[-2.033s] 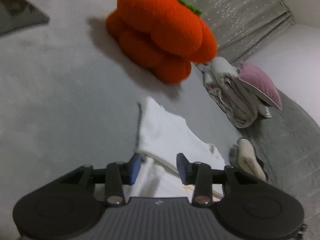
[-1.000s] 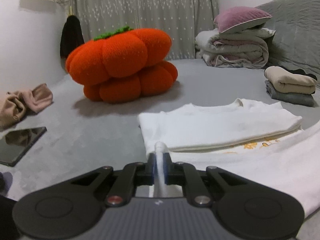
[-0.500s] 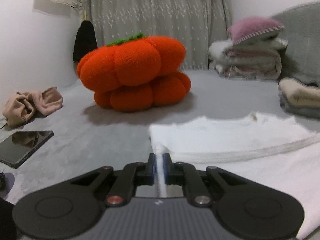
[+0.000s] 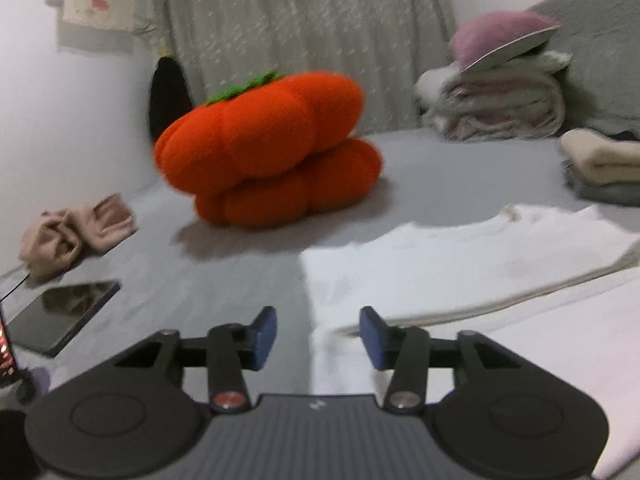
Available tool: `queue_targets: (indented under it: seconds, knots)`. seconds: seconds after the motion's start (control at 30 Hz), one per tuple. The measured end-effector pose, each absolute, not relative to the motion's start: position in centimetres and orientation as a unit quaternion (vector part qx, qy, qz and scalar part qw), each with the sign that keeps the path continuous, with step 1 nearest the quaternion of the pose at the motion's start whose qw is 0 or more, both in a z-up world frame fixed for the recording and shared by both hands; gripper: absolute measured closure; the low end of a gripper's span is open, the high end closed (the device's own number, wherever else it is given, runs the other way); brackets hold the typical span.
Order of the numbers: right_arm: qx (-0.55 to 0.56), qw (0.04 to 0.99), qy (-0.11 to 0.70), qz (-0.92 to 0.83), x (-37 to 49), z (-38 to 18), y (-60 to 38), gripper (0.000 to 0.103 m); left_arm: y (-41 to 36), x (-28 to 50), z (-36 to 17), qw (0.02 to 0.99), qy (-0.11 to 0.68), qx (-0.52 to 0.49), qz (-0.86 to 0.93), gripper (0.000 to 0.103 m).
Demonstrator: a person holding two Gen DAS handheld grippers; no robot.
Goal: Fold clothes
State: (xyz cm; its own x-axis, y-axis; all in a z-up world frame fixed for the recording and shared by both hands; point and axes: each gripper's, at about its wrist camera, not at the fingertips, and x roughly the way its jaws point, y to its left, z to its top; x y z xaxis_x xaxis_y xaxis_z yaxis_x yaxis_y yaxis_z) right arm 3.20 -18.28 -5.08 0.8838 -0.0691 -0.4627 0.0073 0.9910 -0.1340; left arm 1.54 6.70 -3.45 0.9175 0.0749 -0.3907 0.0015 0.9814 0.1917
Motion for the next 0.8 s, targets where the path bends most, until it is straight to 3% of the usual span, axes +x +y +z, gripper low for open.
queue_targets:
  seconds: [0.3,0.8]
  knots:
    - [-0.049,0.950,0.271,0.147,0.3,-4.9,-12.5,0.062,4.3,0.0,-5.0,0.945,0.260,0.073,-0.185,0.047]
    - [-0.080,0.934,0.290,0.194,-3.2,-6.9,-17.5,0.061,11.4,-2.8,-6.1,0.931,0.289,0.064,-0.212,0.045]
